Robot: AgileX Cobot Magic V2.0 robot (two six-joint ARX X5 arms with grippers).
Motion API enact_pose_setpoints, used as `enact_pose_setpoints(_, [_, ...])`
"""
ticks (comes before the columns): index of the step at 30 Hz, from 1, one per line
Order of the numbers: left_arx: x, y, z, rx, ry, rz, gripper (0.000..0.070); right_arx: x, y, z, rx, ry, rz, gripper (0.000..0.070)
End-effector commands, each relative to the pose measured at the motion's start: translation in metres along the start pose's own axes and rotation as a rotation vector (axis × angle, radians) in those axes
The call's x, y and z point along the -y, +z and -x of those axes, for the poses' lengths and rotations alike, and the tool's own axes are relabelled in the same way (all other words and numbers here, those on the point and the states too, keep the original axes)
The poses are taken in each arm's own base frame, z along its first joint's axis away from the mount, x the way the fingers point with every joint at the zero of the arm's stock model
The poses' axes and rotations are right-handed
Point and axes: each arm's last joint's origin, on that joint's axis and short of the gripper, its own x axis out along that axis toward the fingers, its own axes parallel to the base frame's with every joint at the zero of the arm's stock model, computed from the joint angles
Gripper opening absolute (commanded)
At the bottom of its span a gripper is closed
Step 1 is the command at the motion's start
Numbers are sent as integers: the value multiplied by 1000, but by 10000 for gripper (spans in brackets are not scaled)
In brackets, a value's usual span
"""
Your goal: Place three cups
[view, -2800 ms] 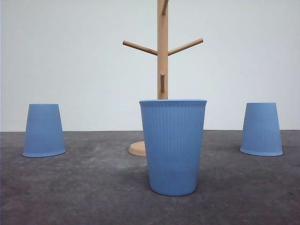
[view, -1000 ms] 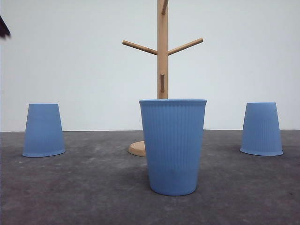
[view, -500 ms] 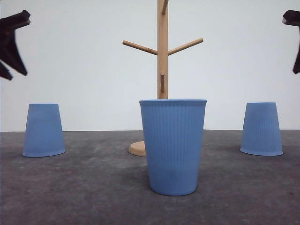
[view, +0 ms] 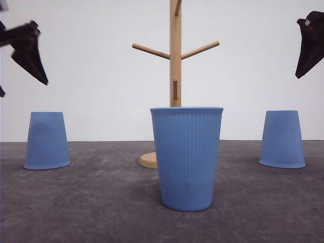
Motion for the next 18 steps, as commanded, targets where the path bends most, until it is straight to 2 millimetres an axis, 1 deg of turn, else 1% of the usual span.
enact_pose_setpoints(1, [2, 10, -9, 1, -7, -35, 608, -1, 2, 0, 7, 9, 6, 650])
enact_pose_setpoints(10, [5, 35, -60, -87, 0, -102, 609, -1, 3, 0, 8, 10, 7, 650])
enact_pose_setpoints(15, [3, 43, -83, -131, 18, -109, 609, -1, 3, 0, 9, 10, 7, 650])
enact_pose_setpoints(18, [2, 44, -92, -159, 20, -105, 609, -1, 3, 0, 8, 9, 7, 650])
